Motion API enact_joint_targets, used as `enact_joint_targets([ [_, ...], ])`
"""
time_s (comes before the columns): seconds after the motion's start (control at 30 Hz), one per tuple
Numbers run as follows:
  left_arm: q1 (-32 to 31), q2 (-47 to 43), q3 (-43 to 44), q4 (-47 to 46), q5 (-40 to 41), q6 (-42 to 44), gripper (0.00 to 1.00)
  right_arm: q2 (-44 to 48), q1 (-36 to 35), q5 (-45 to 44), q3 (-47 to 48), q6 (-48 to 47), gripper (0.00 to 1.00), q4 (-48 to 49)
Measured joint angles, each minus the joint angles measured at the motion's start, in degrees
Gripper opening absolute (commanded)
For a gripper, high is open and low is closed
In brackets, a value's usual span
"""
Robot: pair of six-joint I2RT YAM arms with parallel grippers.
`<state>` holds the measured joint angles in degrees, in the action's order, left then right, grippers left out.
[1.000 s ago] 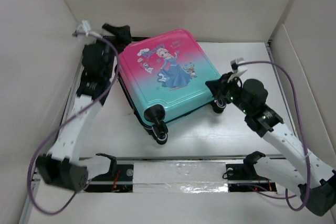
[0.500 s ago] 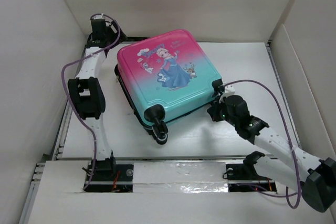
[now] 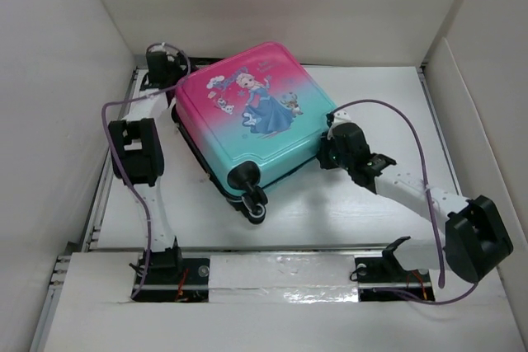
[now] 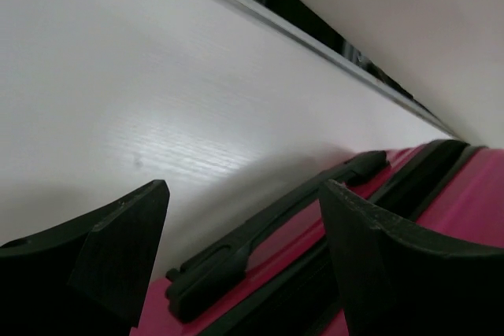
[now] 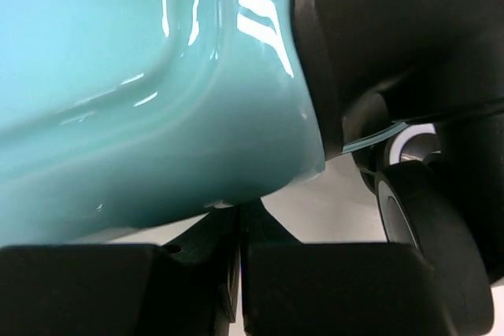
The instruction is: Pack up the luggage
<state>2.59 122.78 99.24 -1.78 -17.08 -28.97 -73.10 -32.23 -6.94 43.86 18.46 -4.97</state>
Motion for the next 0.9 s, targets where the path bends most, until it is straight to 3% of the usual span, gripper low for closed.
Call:
enact_joint_targets([
  [0.2, 3.39, -12.83, -28.74, -20.24, 7.15, -9.46, 0.72, -7.85, 2.21, -0.26, 7.85, -3.13, 0.06, -1.66],
  [0.43, 1.84, -28.81, -55.41, -34.16, 17.07, -18.82, 0.66, -19.41, 8.0, -1.33, 24.28, -5.01, 0.07, -2.12],
  [0.63, -3.54, -42.16, -69.02, -35.87, 25.05, -20.13, 0.59, -30.01, 12.33, 0.37, 40.68, -11.43, 0.11, -6.38],
  [0.8, -9.29, -55.54, -78.6, -33.83, 26.45, -19.21, 0.54, -38.82, 14.69, 2.99, 55.19, -13.05, 0.14, -9.09],
  [0.9, -11.72, -63.87, -83.73, -32.26, 25.57, -18.75, 0.5, -40.87, 14.75, 5.35, 59.82, -13.09, 0.26, -8.83],
])
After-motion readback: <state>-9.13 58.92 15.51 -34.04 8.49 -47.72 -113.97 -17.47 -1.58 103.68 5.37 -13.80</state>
